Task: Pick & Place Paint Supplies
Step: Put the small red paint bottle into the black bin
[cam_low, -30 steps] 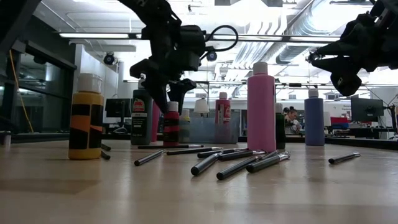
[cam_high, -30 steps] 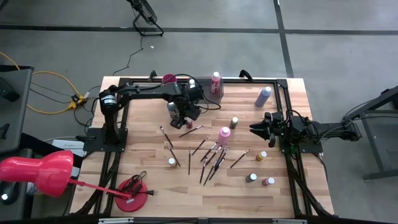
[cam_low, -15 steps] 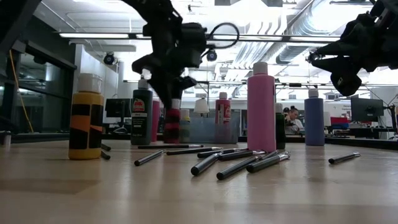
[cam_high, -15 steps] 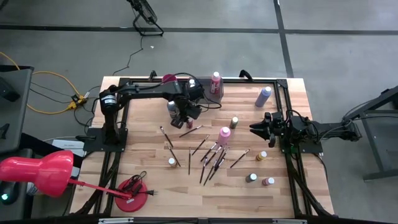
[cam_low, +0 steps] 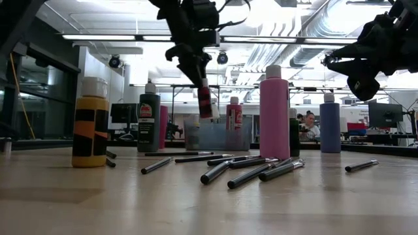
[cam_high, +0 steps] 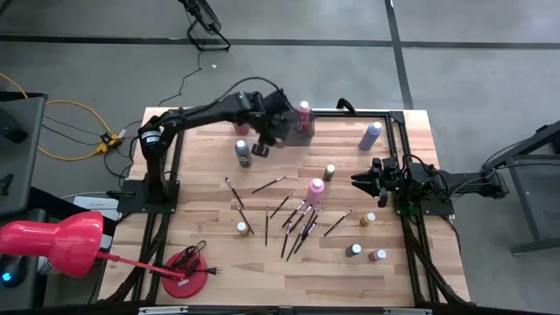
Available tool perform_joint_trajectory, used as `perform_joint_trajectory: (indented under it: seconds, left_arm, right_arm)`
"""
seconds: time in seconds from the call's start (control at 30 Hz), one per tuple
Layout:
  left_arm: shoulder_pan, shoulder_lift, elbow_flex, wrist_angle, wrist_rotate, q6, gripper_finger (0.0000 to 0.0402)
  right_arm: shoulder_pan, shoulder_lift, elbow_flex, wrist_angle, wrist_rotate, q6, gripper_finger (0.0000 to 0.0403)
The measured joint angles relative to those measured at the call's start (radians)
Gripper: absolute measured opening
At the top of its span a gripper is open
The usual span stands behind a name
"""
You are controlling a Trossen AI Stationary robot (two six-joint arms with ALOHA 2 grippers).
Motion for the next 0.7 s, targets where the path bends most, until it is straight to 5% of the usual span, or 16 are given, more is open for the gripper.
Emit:
perform_joint_trajectory:
  seconds: [0.7]
  left_arm:
    - [0.105,0.124,0.009,0.034,-0.049,-0.285,0.0112]
  right_arm:
    - [0.000,0.000,0.000,0.000,0.000,0.000,0.0123]
